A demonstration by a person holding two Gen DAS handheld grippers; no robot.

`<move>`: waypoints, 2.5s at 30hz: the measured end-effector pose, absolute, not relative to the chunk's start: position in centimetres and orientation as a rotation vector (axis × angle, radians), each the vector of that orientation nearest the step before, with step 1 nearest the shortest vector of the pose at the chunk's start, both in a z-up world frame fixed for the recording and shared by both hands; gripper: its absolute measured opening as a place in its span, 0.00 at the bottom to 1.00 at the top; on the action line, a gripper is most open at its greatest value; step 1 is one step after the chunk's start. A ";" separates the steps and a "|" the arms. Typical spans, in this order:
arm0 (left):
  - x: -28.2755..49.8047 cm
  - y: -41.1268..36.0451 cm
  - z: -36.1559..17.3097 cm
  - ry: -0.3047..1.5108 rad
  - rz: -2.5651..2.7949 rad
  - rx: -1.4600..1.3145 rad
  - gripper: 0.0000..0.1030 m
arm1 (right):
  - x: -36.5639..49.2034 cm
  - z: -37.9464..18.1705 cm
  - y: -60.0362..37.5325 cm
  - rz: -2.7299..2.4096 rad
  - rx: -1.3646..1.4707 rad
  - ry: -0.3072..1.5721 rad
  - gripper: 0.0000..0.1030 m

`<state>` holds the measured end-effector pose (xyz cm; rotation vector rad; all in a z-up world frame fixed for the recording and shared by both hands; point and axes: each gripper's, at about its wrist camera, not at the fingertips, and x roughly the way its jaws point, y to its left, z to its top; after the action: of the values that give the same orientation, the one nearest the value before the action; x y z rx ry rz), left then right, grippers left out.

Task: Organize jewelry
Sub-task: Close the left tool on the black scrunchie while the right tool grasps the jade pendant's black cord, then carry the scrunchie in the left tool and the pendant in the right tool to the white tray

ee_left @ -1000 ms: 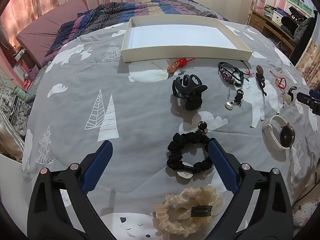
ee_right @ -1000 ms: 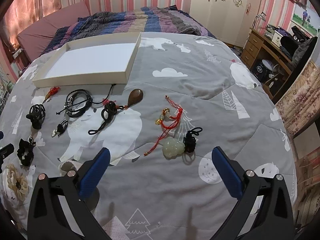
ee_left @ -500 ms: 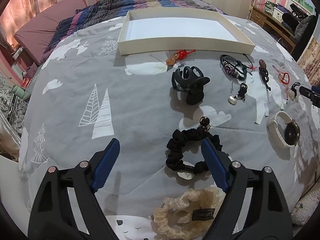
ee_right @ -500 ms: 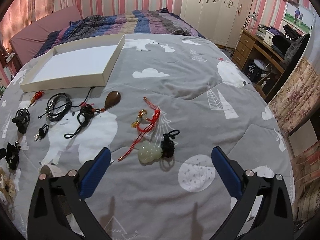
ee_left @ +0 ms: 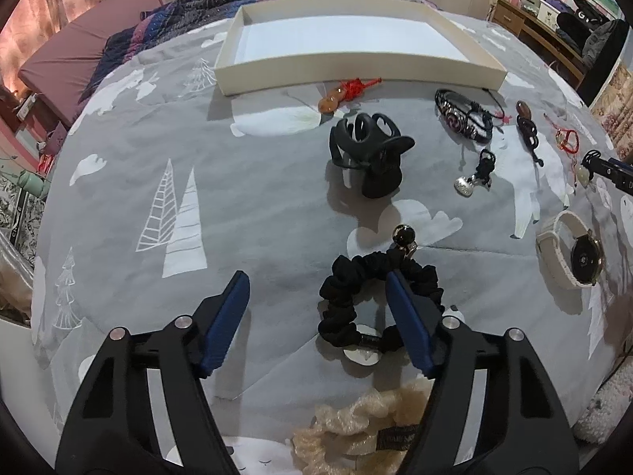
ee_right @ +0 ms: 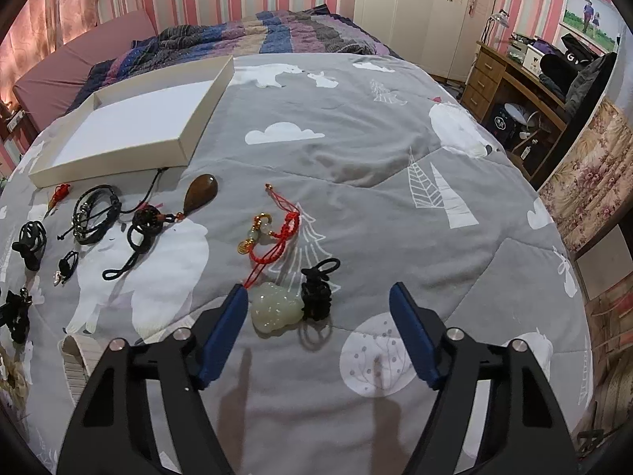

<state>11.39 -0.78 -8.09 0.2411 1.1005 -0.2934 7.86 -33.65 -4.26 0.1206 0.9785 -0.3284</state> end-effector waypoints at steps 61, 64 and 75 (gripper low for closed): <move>16.5 -0.7 1.0 0.924 -0.263 0.146 0.08 | 14.2 4.4 -30.4 -0.071 0.106 0.846 0.13; 19.3 -1.3 1.8 0.923 -0.263 0.138 0.08 | 17.3 5.5 -28.9 -0.035 0.084 0.835 0.13; 32.9 -4.7 2.7 0.904 -0.227 0.122 0.08 | 30.3 5.1 -25.5 -0.035 0.027 0.874 0.13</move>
<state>32.88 -4.69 2.71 0.1222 0.9044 -0.2270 30.27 -25.54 5.05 0.0268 0.8744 -0.0348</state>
